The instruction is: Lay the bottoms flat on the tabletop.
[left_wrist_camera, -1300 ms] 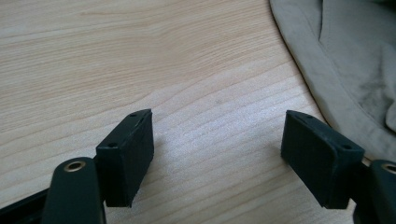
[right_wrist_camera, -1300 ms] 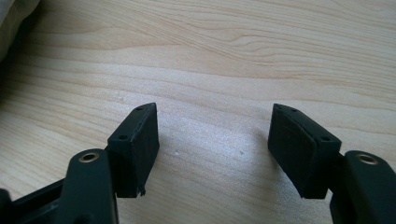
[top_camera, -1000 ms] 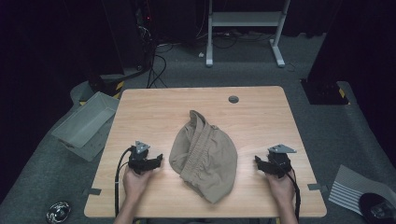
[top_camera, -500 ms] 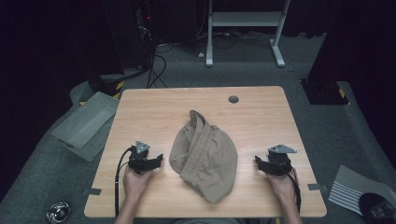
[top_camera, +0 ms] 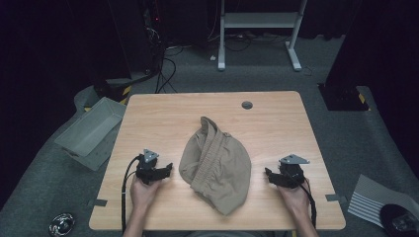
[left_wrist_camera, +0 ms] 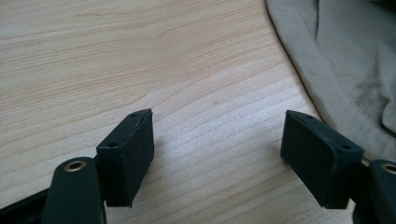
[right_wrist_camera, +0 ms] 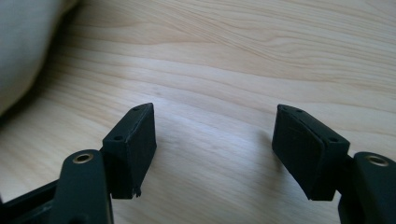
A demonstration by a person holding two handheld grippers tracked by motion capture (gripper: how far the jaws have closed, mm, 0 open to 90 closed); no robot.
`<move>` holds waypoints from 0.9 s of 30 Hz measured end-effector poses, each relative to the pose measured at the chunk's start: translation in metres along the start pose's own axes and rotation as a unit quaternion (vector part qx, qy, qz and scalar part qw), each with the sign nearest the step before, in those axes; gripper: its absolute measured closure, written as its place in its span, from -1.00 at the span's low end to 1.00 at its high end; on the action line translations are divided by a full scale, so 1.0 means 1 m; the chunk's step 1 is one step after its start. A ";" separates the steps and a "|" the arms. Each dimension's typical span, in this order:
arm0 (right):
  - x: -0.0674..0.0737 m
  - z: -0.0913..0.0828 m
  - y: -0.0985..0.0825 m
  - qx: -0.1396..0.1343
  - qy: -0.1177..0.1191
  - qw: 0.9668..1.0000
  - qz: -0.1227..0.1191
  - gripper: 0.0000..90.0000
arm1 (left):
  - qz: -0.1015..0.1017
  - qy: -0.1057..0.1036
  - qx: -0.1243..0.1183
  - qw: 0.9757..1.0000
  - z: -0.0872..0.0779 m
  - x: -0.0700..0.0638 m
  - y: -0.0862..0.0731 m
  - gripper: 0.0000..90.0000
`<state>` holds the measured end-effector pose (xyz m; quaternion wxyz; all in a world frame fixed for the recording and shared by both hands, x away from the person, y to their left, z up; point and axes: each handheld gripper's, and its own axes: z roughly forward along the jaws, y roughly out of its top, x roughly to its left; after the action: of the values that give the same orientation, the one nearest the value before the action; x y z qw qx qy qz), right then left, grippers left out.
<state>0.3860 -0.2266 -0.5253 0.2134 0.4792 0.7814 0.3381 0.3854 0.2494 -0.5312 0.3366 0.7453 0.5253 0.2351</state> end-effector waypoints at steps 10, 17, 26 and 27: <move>0.030 -0.011 0.017 -0.036 0.045 0.998 -0.041 -0.30 | 0.000 -0.001 0.000 1.000 0.000 0.000 0.000 -0.42; 0.051 -0.018 0.021 -0.047 0.072 0.994 -0.061 -0.30 | 0.000 -0.002 0.001 1.000 0.000 0.000 0.000 -0.42; 0.078 -0.021 0.028 -0.054 0.117 0.988 -0.089 -0.30 | 0.001 -0.002 0.001 1.000 0.000 0.000 0.000 -0.42; 0.081 -0.021 0.029 -0.055 0.121 0.987 -0.093 -0.30 | 0.001 -0.003 0.001 1.000 0.000 0.000 0.000 -0.42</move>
<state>0.3535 -0.1523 -0.4907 0.1737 0.3480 0.8226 0.4148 0.3857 0.2493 -0.5312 0.3374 0.7463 0.5242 0.2331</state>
